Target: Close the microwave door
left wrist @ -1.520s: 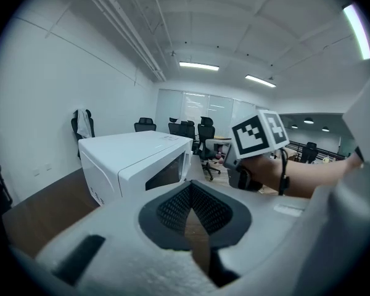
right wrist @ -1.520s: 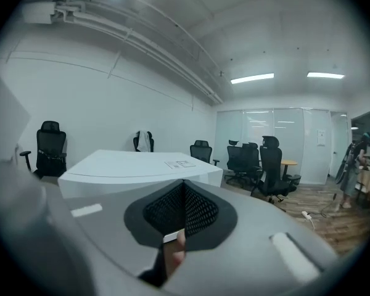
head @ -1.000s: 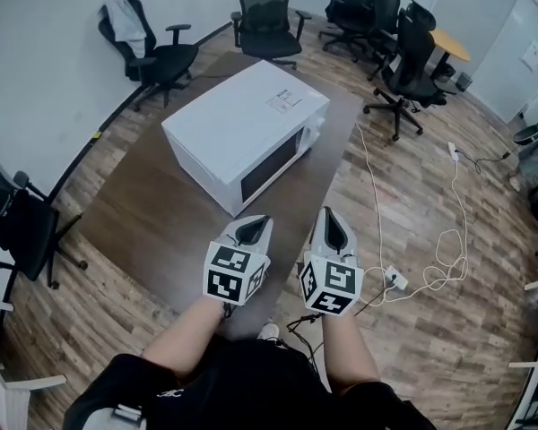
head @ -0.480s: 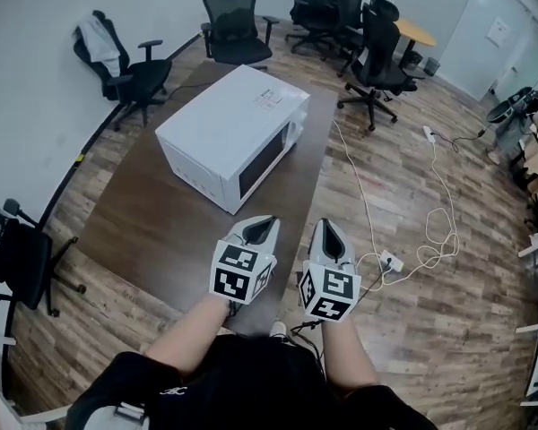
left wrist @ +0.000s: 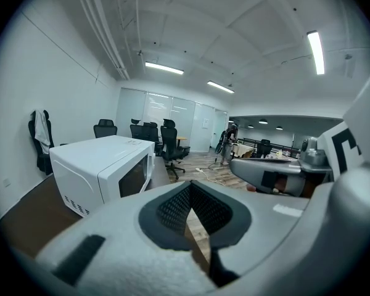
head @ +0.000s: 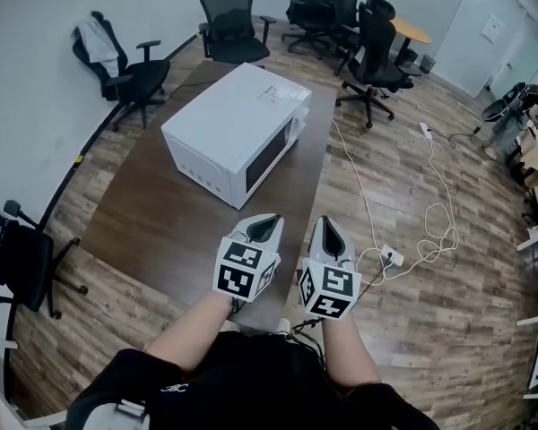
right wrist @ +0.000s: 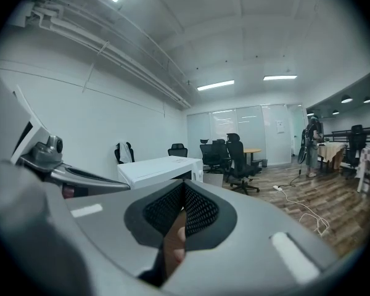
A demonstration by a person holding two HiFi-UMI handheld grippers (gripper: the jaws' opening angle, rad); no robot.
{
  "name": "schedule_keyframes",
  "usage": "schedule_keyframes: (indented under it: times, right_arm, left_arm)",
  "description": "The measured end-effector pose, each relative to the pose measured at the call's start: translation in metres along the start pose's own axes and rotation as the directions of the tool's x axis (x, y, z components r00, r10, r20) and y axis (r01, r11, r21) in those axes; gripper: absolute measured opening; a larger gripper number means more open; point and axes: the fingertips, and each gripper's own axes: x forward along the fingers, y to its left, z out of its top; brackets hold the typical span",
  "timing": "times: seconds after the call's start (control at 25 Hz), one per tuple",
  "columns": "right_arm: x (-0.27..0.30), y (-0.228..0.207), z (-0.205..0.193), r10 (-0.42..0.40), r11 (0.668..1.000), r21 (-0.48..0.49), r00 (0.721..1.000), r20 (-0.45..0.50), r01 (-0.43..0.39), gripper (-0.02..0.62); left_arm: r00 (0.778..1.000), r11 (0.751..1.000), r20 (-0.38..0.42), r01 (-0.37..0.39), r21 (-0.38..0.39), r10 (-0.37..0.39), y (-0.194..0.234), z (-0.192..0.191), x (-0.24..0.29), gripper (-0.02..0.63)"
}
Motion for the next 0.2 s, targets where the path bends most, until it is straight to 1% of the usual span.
schedule_keyframes:
  times: [0.2]
  right_arm:
    - [0.0021,0.0115,0.0047,0.007,1.000,-0.022,1.000,0.013,-0.007,0.008]
  left_arm:
    - [1.000,1.000,0.010,-0.001,0.007,0.001,0.0077,0.0017,-0.0070,0.011]
